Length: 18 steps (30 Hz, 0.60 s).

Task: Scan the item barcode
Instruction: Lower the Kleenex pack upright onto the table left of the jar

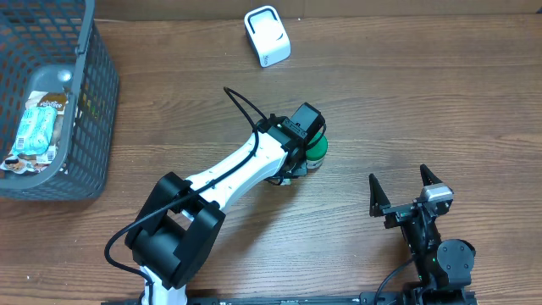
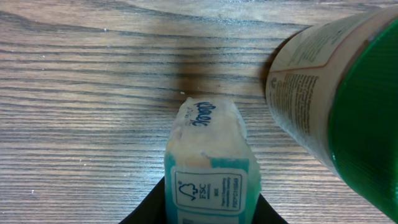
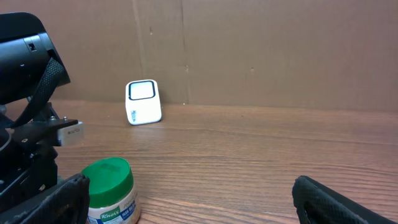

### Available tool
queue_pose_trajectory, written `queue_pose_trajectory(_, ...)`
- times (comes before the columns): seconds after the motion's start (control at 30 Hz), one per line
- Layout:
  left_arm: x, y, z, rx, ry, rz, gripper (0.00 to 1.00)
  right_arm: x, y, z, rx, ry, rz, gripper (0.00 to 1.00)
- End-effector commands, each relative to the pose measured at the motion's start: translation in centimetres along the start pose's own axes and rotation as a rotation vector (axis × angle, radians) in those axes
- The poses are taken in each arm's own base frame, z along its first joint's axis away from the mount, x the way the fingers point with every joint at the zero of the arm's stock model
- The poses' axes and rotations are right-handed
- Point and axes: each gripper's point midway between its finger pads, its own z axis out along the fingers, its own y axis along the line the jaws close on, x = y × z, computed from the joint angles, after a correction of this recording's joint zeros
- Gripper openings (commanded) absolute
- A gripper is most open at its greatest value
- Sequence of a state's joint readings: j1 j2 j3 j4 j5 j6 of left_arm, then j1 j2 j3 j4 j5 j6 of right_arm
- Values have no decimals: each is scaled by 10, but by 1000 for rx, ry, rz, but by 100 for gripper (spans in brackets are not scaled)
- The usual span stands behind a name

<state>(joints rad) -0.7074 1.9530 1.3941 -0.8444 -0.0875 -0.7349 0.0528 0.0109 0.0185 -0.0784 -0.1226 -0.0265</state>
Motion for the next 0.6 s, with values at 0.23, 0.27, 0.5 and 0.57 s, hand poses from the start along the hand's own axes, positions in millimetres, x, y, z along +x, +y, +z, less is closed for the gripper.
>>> queue_pose_trajectory(0.23, -4, -4, 6, -13, -13, -21, 24, 2, -2, 0, 12, -2, -5, 100)
queue_pose_trajectory(0.27, -4, -4, 6, -13, -13, -21, 24, 2, -2, 0, 11, -2, -4, 100)
queue_pose_trajectory(0.5, -1, -2, 10, -25, -7, -17, 24, 2, -2, 0, 11, -2, -4, 100)
queue_pose_trajectory(0.57, -1, -2, 10, -26, -6, -17, 24, 2, -2, 0, 12, -2, -4, 100)
